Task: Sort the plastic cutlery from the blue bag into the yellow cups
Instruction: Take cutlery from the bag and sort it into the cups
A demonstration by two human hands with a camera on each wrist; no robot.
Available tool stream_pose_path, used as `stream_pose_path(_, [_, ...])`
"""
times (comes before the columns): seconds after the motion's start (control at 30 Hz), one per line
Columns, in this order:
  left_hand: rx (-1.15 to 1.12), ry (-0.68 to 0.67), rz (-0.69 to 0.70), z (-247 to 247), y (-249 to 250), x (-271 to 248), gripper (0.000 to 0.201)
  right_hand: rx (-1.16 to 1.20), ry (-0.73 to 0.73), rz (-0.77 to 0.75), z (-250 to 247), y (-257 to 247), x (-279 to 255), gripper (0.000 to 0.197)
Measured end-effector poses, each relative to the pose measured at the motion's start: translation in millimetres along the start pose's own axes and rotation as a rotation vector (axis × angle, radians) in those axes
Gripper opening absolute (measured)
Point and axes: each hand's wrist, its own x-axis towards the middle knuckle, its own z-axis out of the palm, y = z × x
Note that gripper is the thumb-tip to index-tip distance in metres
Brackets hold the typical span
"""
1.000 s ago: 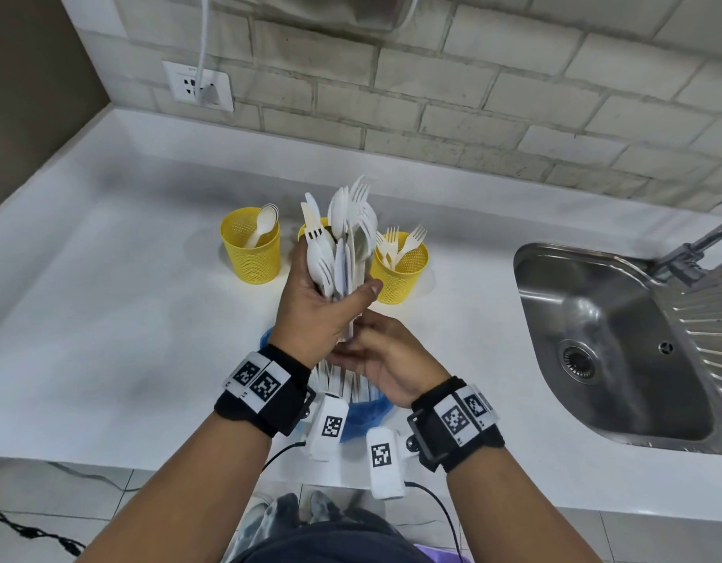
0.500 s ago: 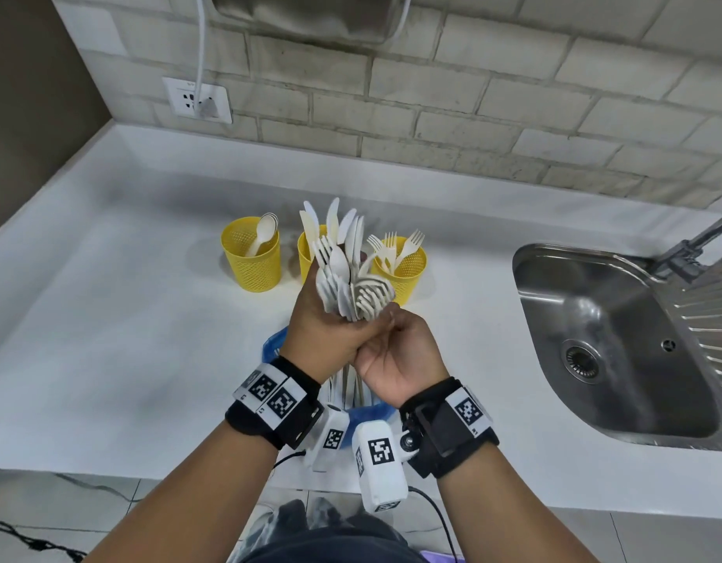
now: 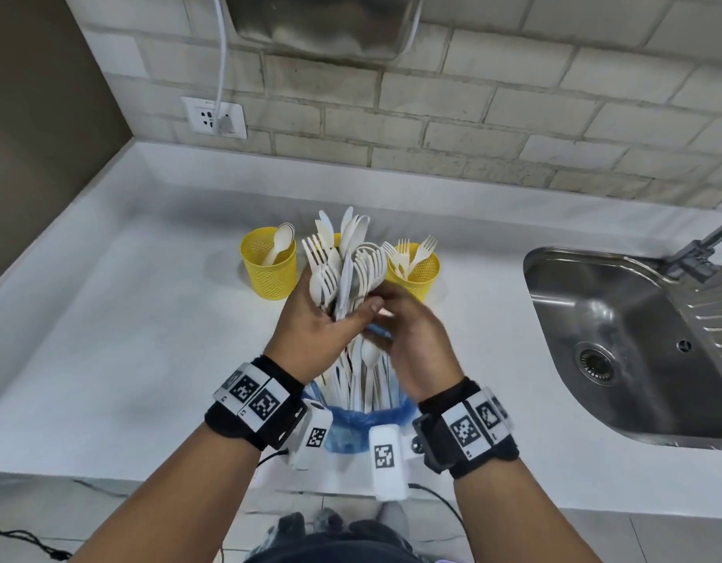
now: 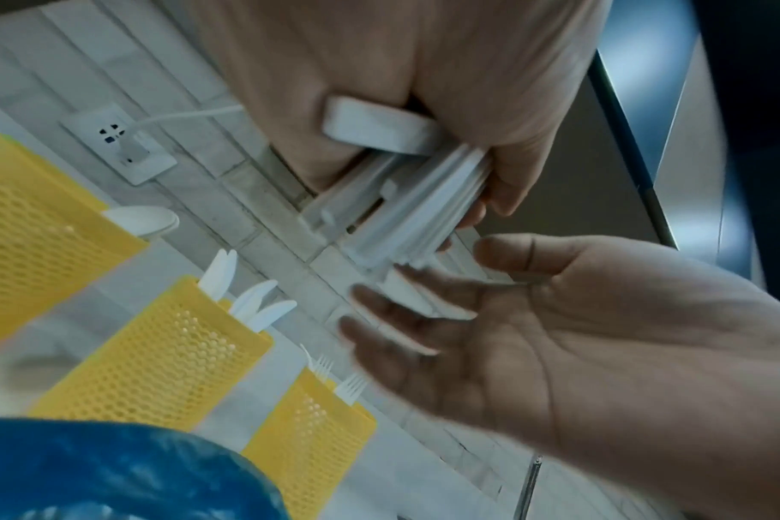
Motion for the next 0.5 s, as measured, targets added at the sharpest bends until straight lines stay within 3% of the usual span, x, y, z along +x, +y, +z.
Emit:
stream_pose_path(0.13, [0.007, -0.08, 0.023, -12, -3, 1, 0.049, -0.239, -0.174, -0.283, 1, -32, -2, 0.029])
stream_pose_path(0.23, [0.015, -0.121, 0.014, -17, -4, -1, 0.05, -0.48, -0.163, -0.416, 9, -41, -2, 0.023])
stream_pose_path(0.5, [-0.034, -0.153, 0.033, -38, -2, -7, 0.048, -0.474, -0.183, -0.468, 28, -33, -4, 0.024])
